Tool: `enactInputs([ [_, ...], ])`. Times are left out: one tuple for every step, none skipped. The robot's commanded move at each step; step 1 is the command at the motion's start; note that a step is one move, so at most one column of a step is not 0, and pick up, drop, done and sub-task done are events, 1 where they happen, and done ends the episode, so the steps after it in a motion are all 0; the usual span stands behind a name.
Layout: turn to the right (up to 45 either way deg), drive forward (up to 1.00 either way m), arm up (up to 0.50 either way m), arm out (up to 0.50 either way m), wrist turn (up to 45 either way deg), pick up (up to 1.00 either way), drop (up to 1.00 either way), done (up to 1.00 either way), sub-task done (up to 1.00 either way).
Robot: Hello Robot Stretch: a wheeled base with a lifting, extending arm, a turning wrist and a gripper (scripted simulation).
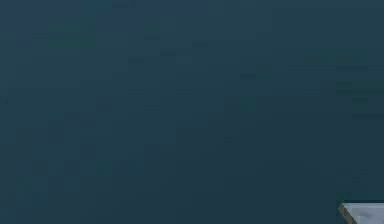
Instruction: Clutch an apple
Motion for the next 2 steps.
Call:
enactInputs([
  [0.0, 0.00, 0.00, 0.00, 45.0, 0.00, 0.00, 0.00, 0.00],
  [0.0, 0.00, 0.00, 0.00, 45.0, 0.00, 0.00, 0.00, 0.00],
])
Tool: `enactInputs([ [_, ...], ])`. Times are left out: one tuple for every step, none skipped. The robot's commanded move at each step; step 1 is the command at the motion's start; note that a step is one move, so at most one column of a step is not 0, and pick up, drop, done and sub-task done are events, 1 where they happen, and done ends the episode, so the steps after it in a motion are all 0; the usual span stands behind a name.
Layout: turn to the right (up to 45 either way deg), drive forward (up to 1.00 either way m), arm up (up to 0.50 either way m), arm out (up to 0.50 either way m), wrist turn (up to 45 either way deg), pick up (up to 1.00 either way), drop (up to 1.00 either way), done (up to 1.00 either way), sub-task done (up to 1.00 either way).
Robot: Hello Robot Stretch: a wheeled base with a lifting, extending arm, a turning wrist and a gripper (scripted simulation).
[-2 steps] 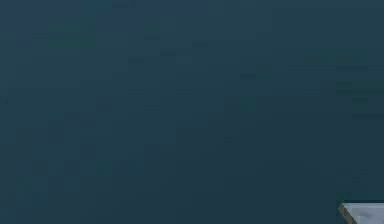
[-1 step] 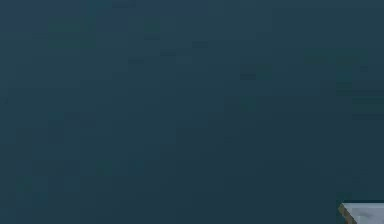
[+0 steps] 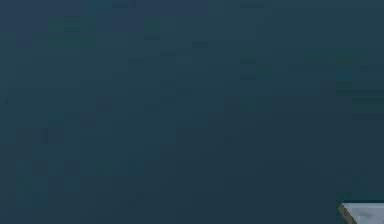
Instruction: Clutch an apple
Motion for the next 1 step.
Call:
enactInputs([
  [0.0, 0.00, 0.00, 0.00, 45.0, 0.00, 0.00, 0.00, 0.00],
])
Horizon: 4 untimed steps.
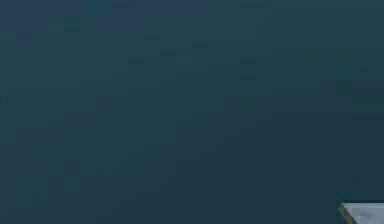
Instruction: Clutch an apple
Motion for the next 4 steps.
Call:
enactInputs([
  [0.0, 0.00, 0.00, 0.00, 6.0, 0.00, 0.00, 0.00, 0.00],
  [0.0, 0.00, -0.10, 0.00, 0.0, 0.00, 0.00, 0.00, 0.00],
  [0.0, 0.00, 0.00, 0.00, 0.0, 1.00, 0.00, 0.00, 0.00],
  [0.0, 0.00, 0.10, 0.00, 0.0, 0.00, 0.00, 0.00, 0.00],
])
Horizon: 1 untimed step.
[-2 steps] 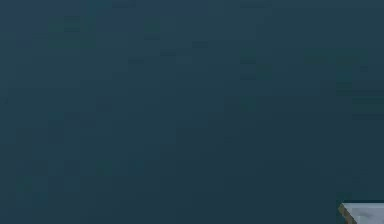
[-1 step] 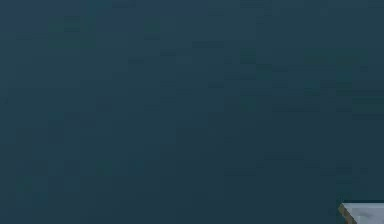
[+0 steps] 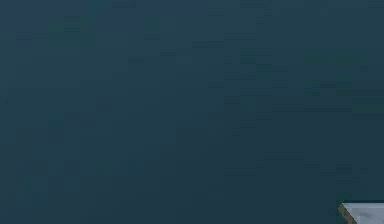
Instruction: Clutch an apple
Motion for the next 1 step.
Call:
enactInputs([
  [0.0, 0.00, 0.00, 0.00, 0.0, 0.00, 0.00, 1.00, 0.00],
])
